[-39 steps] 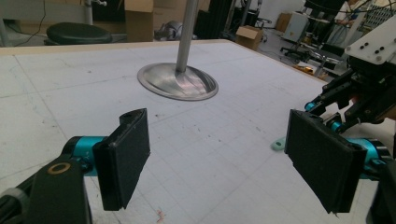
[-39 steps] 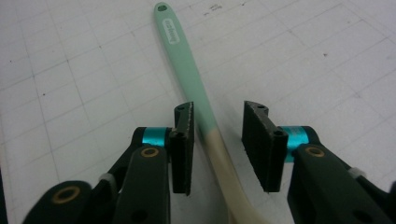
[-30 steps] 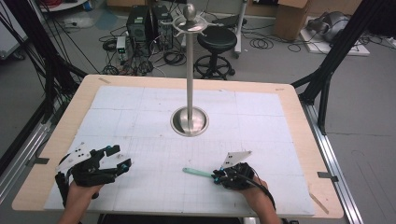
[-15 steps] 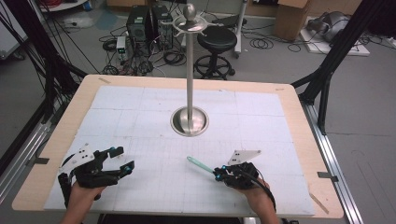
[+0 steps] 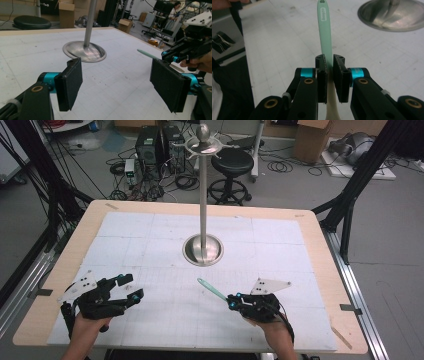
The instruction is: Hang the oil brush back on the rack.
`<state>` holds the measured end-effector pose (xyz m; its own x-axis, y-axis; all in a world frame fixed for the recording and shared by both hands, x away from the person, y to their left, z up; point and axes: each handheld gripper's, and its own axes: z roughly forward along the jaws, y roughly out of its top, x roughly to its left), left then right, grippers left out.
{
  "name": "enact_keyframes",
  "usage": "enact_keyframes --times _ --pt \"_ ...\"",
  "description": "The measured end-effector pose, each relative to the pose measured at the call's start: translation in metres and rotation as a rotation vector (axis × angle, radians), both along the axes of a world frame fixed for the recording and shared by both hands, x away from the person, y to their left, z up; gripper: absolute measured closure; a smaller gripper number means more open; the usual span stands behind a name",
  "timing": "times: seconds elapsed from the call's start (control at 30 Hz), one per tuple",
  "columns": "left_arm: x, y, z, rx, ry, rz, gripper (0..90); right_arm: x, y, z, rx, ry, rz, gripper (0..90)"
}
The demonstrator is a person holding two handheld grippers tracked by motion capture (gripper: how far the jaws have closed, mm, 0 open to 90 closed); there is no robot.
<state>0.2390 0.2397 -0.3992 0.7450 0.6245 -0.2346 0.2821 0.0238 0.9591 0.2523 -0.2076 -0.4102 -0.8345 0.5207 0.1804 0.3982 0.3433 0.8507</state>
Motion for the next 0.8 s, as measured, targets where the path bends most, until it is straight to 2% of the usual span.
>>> enact_keyframes --times 0.03,0.1,0.2,0.23,0.3,0.33,0.37,0.4,0.43,0.53,0.77,0.8 --pt "0.001 -0.002 0.002 0.000 0.000 -0.008 26.5 0.000 0.000 0.000 0.000 0.000 0.000 82.6" --pt "0.003 -0.009 0.006 -0.013 -0.002 -0.033 26.0 0.000 0.002 0.002 0.033 -0.011 0.002 82.5" --pt "0.004 -0.016 0.008 -0.023 -0.014 -0.057 26.0 -0.001 0.005 0.004 0.043 -0.021 0.006 82.5" --pt "0.005 -0.021 0.009 -0.027 -0.017 -0.070 26.2 -0.001 0.007 0.006 0.062 -0.030 0.013 82.4" --pt "0.007 -0.030 0.010 -0.031 -0.018 -0.106 26.5 -0.003 0.010 0.008 0.084 -0.036 0.025 82.4" --pt "0.009 -0.039 0.012 -0.026 -0.018 -0.143 26.5 -0.003 0.011 0.009 0.098 -0.038 0.034 82.4" --pt "0.009 -0.039 0.012 -0.026 -0.018 -0.143 26.5 -0.003 0.011 0.009 0.098 -0.038 0.034 82.4" --pt "0.012 -0.047 0.014 -0.027 -0.017 -0.172 26.5 -0.004 0.015 0.011 0.109 -0.044 0.055 82.4" --pt "0.012 -0.047 0.014 -0.027 -0.017 -0.172 26.6 -0.005 0.017 0.012 0.117 -0.049 0.063 82.4" --pt "0.016 -0.057 0.017 -0.039 -0.014 -0.223 28.9 -0.006 0.021 0.016 0.141 -0.059 0.088 82.4" --pt "0.020 -0.067 0.019 -0.041 -0.005 -0.273 34.6 -0.007 0.024 0.022 0.183 -0.074 0.123 82.4" --pt "0.020 -0.069 0.020 -0.058 -0.003 -0.284 35.4 -0.007 0.026 0.023 0.186 -0.076 0.133 82.3"
